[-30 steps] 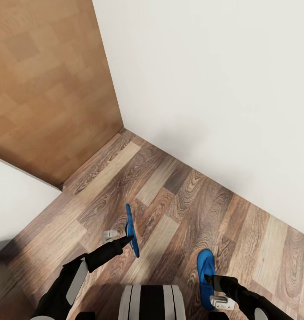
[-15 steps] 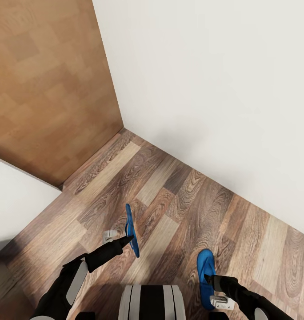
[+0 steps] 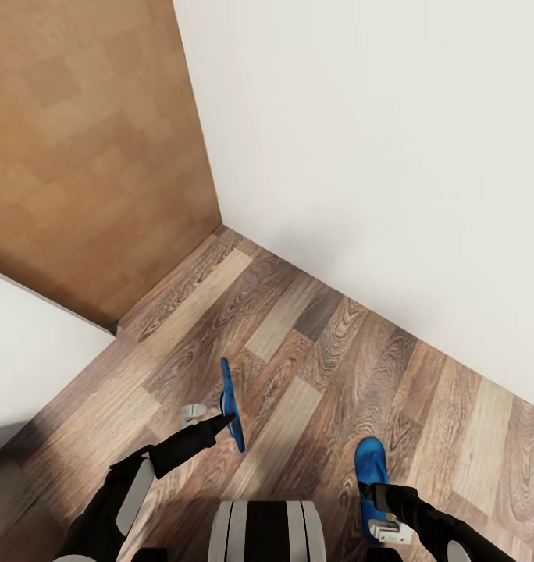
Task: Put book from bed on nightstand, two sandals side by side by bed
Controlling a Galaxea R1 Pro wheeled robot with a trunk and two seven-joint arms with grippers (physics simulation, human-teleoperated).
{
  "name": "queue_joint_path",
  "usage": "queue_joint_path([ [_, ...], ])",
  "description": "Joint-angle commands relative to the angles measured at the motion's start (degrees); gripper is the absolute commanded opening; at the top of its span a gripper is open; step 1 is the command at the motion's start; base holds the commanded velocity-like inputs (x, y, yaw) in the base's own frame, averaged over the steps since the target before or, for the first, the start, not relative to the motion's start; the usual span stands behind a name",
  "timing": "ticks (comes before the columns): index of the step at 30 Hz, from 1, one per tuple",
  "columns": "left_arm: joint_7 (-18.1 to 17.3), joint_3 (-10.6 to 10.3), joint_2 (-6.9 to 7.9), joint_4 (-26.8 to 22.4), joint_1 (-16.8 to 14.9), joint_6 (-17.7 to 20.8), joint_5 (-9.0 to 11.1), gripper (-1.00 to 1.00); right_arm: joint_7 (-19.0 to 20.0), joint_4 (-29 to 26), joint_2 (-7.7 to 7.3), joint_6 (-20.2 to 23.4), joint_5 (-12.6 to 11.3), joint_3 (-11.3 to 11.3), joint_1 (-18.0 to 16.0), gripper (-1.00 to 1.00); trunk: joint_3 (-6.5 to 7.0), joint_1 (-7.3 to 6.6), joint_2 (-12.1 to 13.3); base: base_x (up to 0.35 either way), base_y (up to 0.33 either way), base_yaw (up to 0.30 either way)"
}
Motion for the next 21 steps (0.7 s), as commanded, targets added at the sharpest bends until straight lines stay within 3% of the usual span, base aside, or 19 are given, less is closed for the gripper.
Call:
queue_joint_path([
  [1,-0.21,0.17,-0.05,0.01,-0.02,0.53,0.25,-1.0,-0.23,-0.06,-0.05,-0.1,0.61,0.11,-0.02,1.0,-0.03,-0.01,-0.01,0.0,0.028,0.0],
  [18,-0.22,0.17,-0.05,0.01,-0.02,0.6,0.25,-1.0,-0.2,-0.06,-0.05,-0.1,0.61,0.2,-0.02,1.0,-0.03,-0.01,-0.01,0.0,0.003,0.0],
  [21,-0.25,0.15,-0.05,0.01,-0.04,0.61,0.24,-1.0,-0.18,-0.06,-0.05,-0.1,0.61,0.2,-0.02,1.0,-0.7,0.07,-0.05,0.0,0.0,0.0],
])
